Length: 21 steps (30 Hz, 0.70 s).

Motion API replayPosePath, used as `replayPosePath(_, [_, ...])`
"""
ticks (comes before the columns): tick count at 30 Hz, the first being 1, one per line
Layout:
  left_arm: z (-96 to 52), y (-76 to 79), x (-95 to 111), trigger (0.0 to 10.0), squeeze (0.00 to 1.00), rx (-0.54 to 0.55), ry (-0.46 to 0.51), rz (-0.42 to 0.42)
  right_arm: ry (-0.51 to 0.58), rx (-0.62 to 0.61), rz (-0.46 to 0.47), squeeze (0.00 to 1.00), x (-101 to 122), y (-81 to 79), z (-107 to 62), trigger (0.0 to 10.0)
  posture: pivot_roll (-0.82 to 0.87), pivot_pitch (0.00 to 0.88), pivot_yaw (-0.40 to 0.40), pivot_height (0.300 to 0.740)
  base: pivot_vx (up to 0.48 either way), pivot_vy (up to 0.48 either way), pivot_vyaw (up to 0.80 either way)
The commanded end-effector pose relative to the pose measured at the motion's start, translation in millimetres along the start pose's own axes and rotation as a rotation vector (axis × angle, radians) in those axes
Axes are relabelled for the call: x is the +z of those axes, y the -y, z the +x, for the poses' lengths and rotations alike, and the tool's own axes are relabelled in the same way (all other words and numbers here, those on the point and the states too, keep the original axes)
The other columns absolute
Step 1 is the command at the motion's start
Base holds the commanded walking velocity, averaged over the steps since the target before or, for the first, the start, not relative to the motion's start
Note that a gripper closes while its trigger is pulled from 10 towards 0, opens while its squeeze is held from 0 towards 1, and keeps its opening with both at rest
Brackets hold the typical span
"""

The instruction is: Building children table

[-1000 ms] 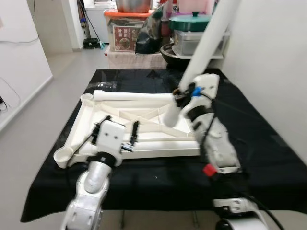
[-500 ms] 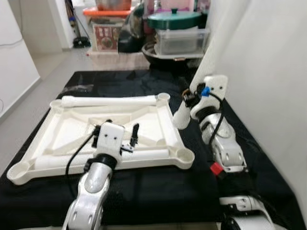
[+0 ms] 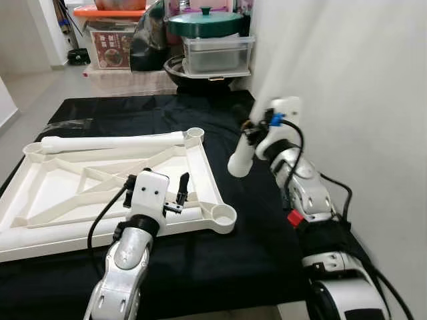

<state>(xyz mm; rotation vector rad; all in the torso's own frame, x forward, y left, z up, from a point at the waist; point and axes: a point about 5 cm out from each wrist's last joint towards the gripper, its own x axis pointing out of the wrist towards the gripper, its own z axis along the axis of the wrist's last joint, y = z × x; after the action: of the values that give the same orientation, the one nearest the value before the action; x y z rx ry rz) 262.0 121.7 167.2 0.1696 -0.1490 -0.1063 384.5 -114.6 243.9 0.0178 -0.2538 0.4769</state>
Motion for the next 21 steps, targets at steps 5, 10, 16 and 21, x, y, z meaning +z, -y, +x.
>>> replayPosePath(5, [-15.3,13.4,-10,10.0,0.00,-0.051,-0.066,-0.041,-0.024,0.117,0.066,0.00,11,14.2,13.3,10.0,0.10,0.000,-0.059,0.740,0.000,0.000,0.00])
replayPosePath(10, [-27.8,21.3,-10,10.0,0.00,-0.094,-0.082,-0.070,-0.050,0.273,0.159,0.00,17,18.3,13.9,10.0,0.13,0.007,-0.065,0.740,0.000,0.000,0.00])
replayPosePath(16, [-42.7,27.0,-9,10.0,0.00,-0.149,-0.101,-0.101,-0.054,0.543,0.181,0.00,24,25.5,-1.6,10.0,0.14,0.054,-0.049,0.740,0.000,0.000,0.00])
replayPosePath(21, [-51.4,27.7,-8,10.0,0.00,-0.186,-0.115,-0.116,-0.104,0.754,0.127,0.00,18,30.3,-20.0,10.0,0.15,0.065,-0.031,0.740,0.000,0.000,0.00])
